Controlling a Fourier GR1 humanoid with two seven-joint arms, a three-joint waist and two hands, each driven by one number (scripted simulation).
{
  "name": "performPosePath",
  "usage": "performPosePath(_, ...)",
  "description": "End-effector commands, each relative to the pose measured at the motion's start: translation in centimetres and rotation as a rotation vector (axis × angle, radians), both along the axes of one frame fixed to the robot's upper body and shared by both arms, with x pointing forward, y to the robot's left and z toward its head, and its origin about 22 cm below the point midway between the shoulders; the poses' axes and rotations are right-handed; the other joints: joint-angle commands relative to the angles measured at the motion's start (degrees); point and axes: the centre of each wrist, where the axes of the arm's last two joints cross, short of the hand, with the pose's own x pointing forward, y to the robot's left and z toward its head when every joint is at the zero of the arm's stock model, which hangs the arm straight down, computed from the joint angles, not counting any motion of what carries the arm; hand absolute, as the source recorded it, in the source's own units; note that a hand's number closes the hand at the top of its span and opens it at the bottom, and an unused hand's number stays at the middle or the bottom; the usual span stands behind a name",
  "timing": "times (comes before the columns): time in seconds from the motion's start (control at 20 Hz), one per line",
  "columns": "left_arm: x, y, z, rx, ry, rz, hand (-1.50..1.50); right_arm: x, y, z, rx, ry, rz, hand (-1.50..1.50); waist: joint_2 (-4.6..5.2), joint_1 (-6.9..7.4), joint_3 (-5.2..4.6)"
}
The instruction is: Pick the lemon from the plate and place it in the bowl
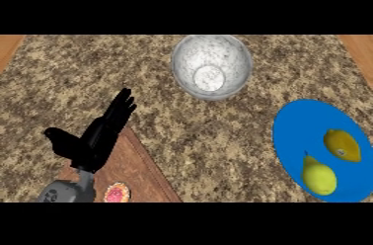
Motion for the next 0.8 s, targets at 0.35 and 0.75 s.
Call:
performPosePath(0.35,0.4,-0.1,-0.3,0.009,0.001,-0.026,0.00,2.3,2.3,8.3,-0.289,0.400,0.008,-1.50,0.17,1.33,-0.06)
performPosePath(0.75,2.0,-1.2,1.0,-0.007,0.007,-0.017,0.00,4.6,5.2,6.8,-0.303,0.598,-0.019,-1.50,0.14,1.21,0.03)
